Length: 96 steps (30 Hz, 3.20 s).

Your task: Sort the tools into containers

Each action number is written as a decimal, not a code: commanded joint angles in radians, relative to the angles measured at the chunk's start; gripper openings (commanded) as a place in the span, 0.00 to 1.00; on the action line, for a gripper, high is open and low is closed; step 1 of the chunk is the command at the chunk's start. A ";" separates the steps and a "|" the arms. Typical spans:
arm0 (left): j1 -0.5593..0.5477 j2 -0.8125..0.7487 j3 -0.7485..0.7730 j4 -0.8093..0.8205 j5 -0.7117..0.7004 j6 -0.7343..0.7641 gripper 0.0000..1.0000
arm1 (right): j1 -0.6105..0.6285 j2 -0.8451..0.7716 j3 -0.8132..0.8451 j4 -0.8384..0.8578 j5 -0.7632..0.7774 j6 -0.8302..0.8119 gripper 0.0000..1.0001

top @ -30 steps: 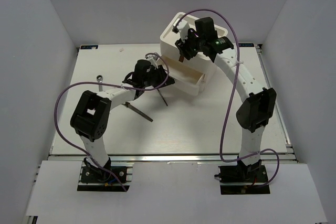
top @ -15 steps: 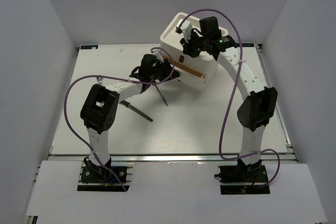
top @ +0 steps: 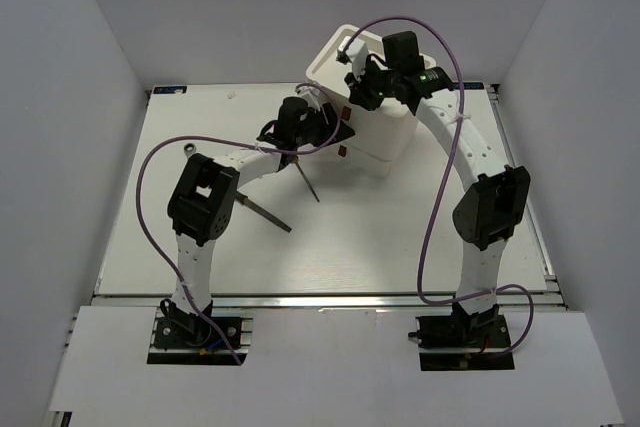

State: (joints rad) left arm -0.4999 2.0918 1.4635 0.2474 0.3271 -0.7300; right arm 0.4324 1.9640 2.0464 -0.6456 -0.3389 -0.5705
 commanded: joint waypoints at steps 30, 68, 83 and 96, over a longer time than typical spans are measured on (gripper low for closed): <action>-0.098 0.051 -0.109 0.155 -0.306 0.351 0.68 | 0.026 -0.028 -0.040 -0.200 -0.127 0.075 0.19; -0.115 -0.398 -0.394 0.009 -0.361 0.386 0.71 | 0.023 -0.040 -0.057 -0.198 -0.089 0.054 0.57; 0.423 -0.610 -0.379 -0.543 -0.286 0.222 0.29 | 0.022 -0.129 0.003 -0.183 -0.104 -0.015 0.75; 0.543 -0.219 -0.074 -0.963 -0.655 0.462 0.75 | -0.029 -0.228 -0.129 -0.146 -0.120 -0.012 0.78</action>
State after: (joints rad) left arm 0.0055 1.8309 1.3216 -0.6117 -0.2344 -0.3111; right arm 0.4206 1.7733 1.9369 -0.7944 -0.4343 -0.5835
